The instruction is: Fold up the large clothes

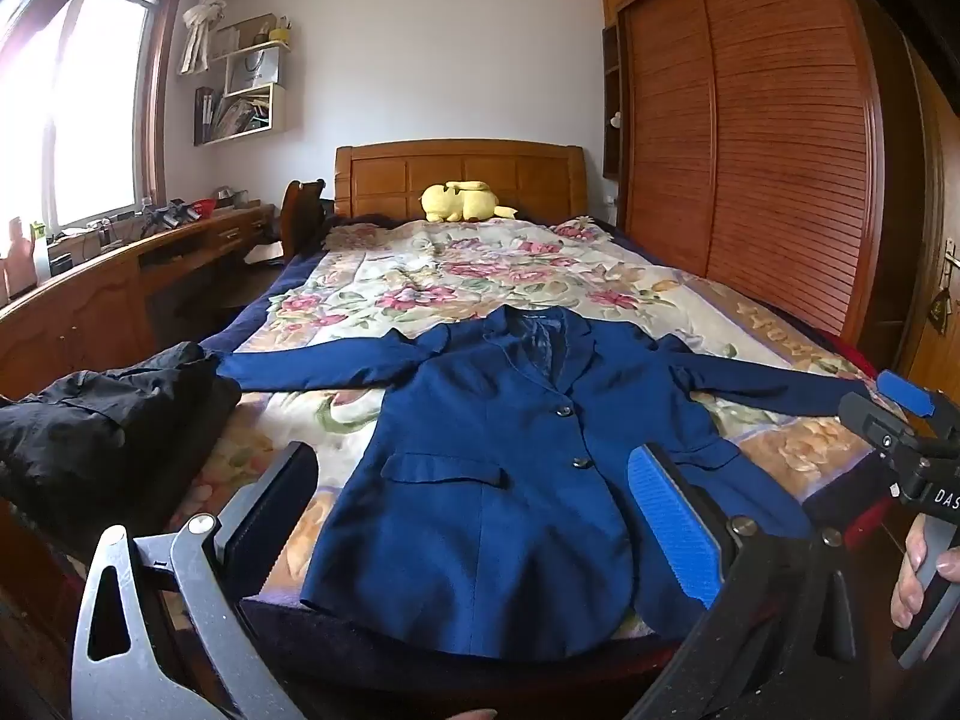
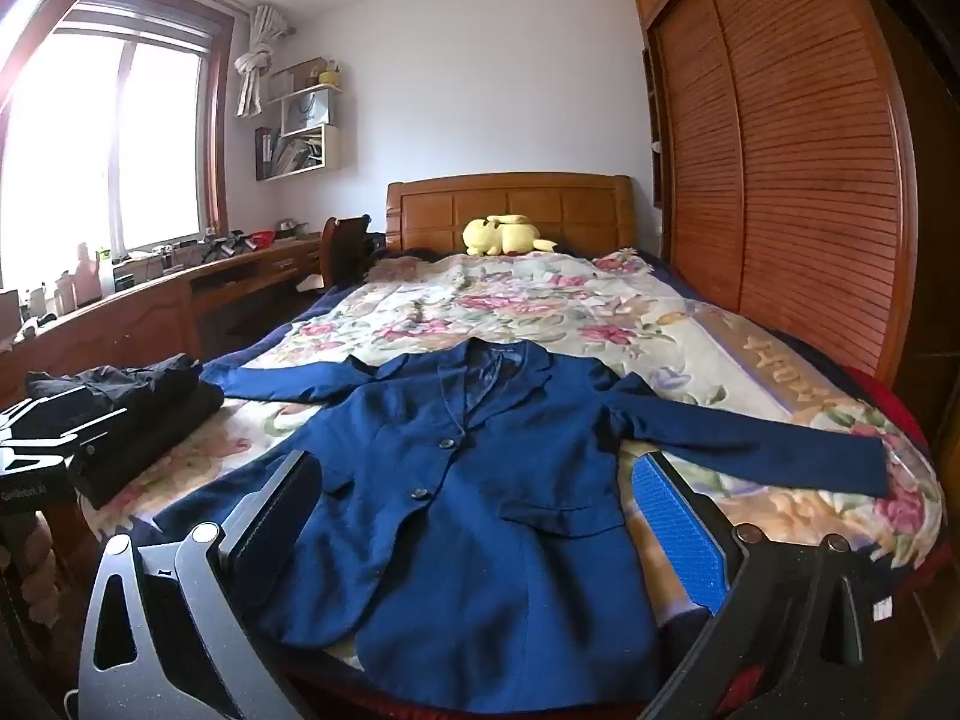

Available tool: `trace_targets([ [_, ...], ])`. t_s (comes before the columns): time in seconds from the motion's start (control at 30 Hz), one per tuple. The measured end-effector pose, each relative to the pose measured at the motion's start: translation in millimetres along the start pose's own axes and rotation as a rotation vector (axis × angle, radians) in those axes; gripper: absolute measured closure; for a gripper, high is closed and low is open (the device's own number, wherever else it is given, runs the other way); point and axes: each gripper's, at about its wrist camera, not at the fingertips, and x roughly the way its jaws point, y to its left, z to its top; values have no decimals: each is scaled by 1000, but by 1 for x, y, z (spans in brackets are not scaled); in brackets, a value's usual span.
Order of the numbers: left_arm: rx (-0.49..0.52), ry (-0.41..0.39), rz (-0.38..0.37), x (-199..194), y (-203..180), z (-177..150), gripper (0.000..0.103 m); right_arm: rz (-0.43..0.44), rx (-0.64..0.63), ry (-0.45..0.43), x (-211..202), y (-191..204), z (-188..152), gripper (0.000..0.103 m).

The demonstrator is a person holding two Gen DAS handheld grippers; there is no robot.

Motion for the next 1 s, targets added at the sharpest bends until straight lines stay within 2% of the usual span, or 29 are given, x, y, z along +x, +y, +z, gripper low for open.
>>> trace_targets([
  [0.33,-14,-16,9,2,2,-11,0,3,-5,16,-1,0,0,0],
  [1.0,-3,-7,9,3,3,-9,0,2,6,14,-1,0,0,0],
])
